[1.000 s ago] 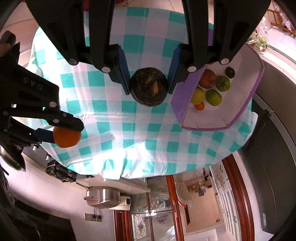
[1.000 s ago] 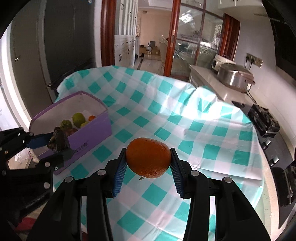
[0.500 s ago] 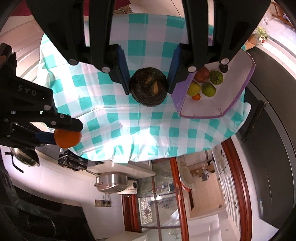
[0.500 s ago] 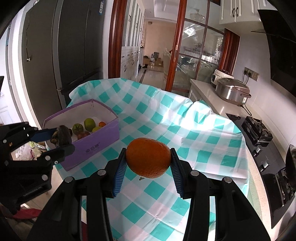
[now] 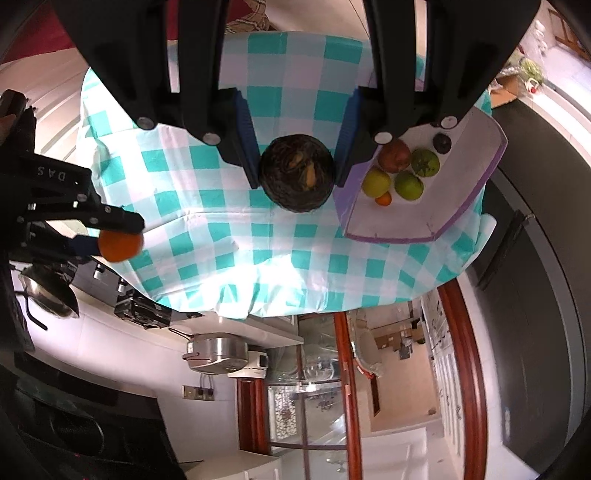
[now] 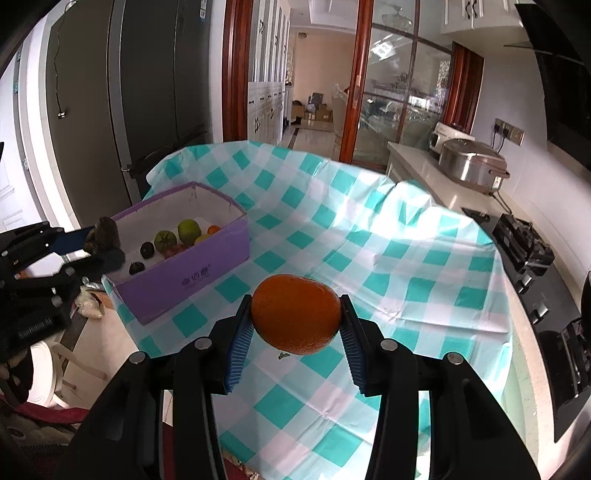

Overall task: Organize fruits
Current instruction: 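Carry the orange and brown fruit over the purple box with both tools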

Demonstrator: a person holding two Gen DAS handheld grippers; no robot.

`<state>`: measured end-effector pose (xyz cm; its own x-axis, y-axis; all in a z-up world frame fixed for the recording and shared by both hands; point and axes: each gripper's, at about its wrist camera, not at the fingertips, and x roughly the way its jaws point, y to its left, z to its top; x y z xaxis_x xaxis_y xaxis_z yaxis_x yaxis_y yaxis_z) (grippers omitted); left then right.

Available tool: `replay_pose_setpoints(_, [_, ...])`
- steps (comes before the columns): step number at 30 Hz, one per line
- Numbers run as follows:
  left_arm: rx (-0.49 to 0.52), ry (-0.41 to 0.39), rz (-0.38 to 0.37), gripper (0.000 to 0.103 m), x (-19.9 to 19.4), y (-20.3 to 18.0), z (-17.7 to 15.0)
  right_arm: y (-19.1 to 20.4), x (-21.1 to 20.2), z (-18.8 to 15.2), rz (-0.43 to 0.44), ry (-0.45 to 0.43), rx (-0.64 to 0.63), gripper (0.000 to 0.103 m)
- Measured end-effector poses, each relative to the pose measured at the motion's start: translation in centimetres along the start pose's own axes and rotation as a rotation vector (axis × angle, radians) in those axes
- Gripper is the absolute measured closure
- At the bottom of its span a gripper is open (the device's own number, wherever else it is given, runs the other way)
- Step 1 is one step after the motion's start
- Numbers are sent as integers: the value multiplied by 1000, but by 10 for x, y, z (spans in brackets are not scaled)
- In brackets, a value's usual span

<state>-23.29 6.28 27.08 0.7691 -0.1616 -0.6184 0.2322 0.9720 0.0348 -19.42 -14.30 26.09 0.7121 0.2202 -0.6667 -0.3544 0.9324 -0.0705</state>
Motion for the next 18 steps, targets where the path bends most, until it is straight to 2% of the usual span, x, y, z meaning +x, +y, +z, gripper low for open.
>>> replay_pose_setpoints(5, [-70, 3, 13, 63, 10, 27, -7, 4, 23, -3, 33, 43, -6, 58])
replay_pose_setpoints(9, [-138, 27, 15, 63, 28, 50, -11, 17, 48, 7, 66, 84, -45, 58])
replay_pose_setpoints(14, [-239, 52, 36, 63, 59, 87, -10, 44, 97, 37, 146, 134, -118, 58])
replay_pose_setpoints(18, [-300, 75, 92, 63, 76, 121, -10, 75, 144, 71, 231, 156, -157, 58])
